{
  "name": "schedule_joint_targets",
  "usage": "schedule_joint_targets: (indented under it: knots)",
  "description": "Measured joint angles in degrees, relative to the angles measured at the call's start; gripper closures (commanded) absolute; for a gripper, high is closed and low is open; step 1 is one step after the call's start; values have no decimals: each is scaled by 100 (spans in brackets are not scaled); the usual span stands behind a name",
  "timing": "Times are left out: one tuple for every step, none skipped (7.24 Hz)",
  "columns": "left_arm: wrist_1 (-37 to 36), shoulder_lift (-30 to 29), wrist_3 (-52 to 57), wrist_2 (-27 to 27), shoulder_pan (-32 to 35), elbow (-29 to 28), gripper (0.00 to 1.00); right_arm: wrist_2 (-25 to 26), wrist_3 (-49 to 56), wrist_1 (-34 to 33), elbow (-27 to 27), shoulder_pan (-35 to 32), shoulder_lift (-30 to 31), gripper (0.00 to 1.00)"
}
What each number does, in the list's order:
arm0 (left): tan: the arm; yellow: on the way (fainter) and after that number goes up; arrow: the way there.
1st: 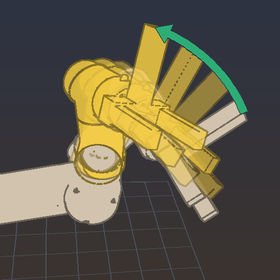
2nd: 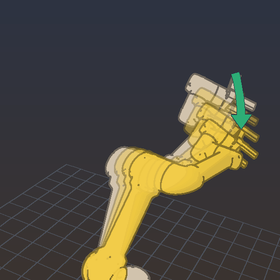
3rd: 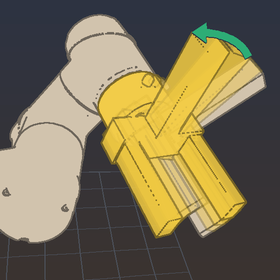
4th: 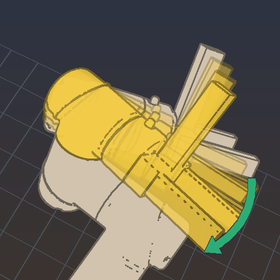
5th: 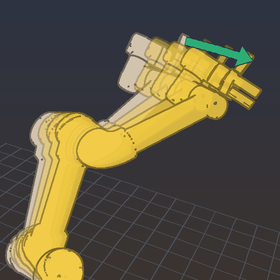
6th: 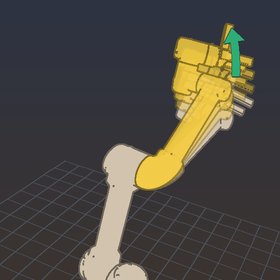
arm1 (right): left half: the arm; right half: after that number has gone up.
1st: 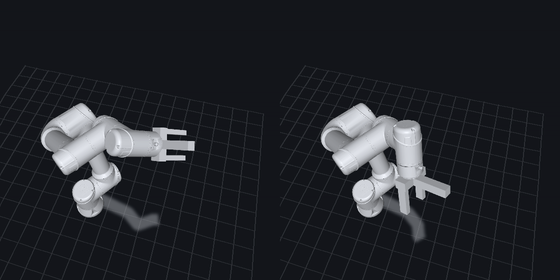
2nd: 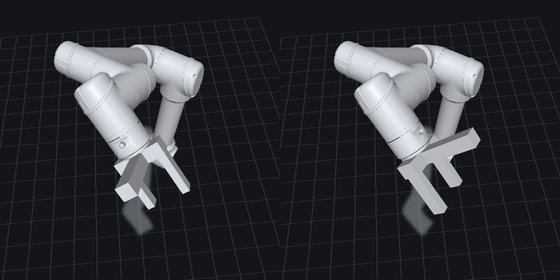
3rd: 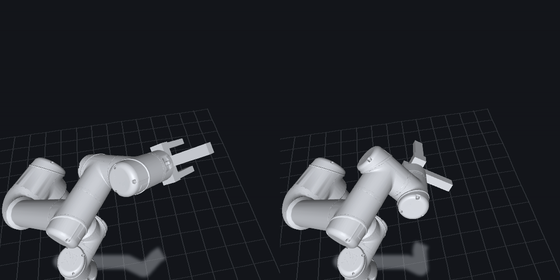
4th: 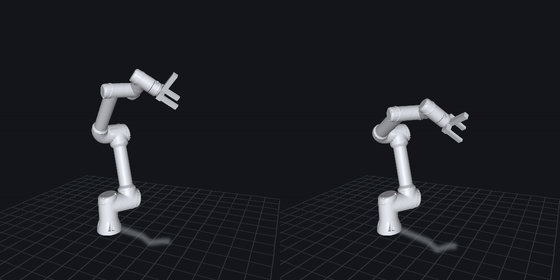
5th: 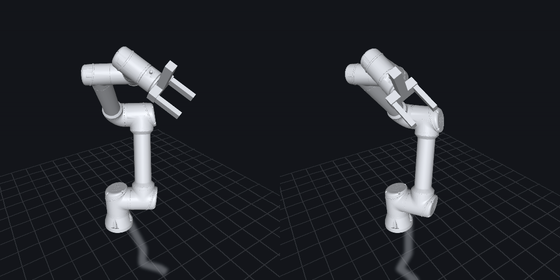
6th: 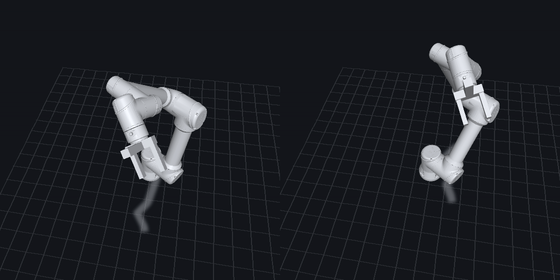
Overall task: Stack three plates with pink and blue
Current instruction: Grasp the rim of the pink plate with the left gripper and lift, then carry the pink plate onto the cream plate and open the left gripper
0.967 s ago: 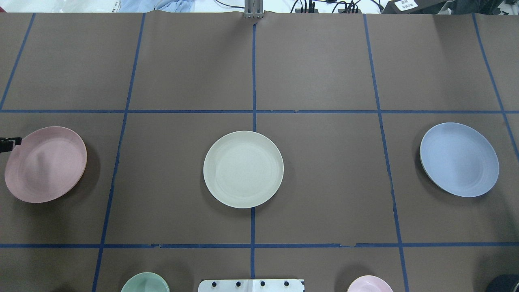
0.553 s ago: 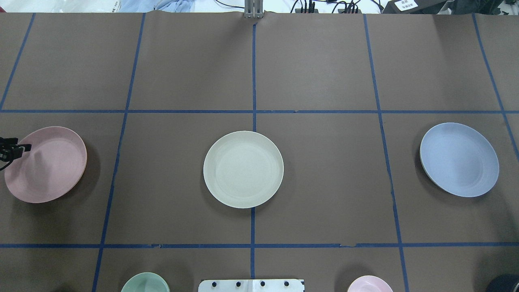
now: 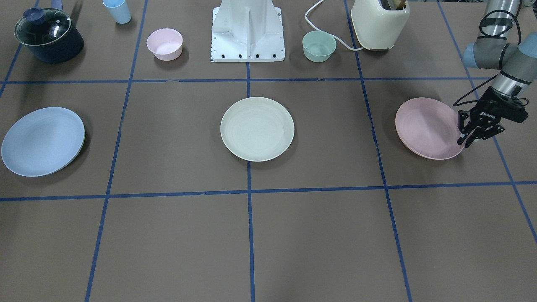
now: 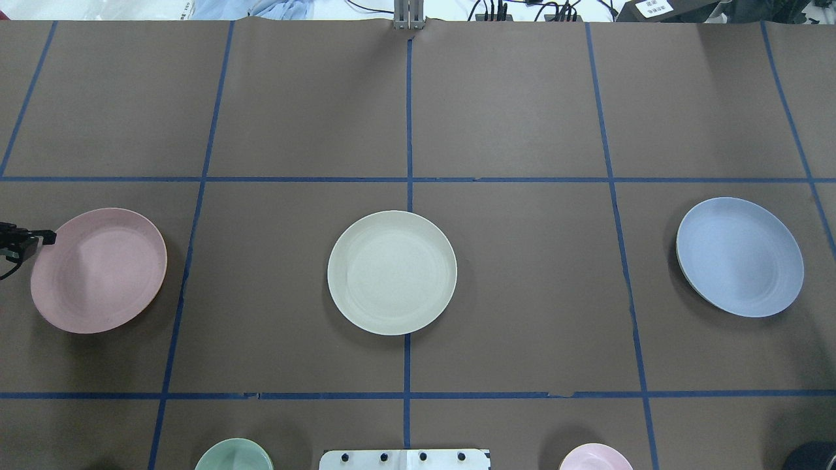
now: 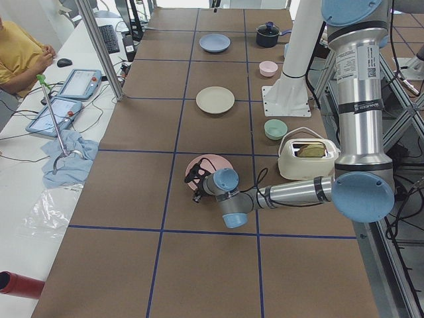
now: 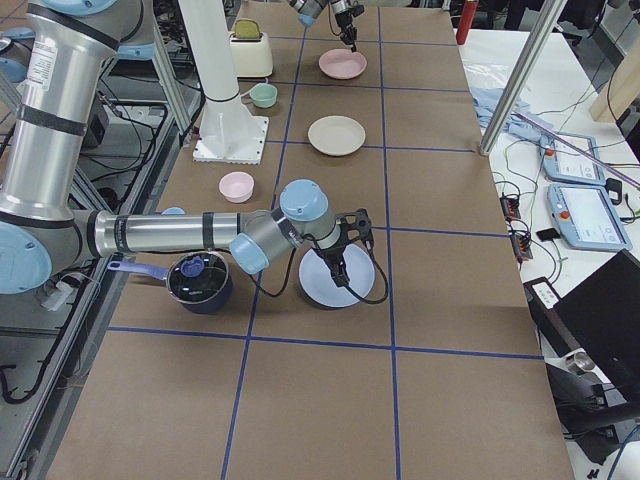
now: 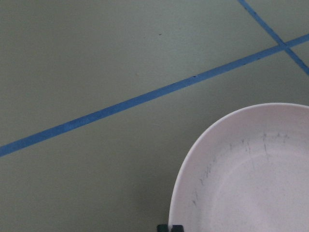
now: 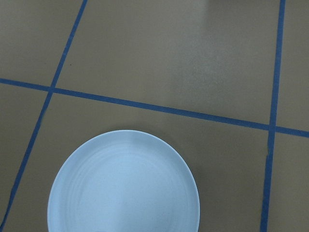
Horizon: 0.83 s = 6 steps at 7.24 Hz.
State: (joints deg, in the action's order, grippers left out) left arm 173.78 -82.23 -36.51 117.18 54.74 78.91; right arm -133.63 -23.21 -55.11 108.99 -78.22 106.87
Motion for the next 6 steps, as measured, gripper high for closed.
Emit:
schedule_joint_targets:
  knots:
    - [-25, -12, -1, 110, 42, 134, 100, -3, 8, 2, 0, 0, 5, 0]
    - [-126, -44, -14, 154, 84, 314, 100, -7, 14, 6, 0, 0, 12, 0]
    - [-416, -154, -118, 159, 112, 568, 100, -11, 19, 8, 0, 0, 15, 0]
    - [-875, -359, -432, 146, 118, 907, 100, -13, 24, 8, 1, 0, 19, 0]
    - [-1418, -644, -876, 132, 94, 1282, 100, -14, 28, 9, 2, 0, 23, 0]
    - [-1926, -962, -1353, 84, -40, 1620, 100, -14, 33, 9, 2, 0, 24, 0]
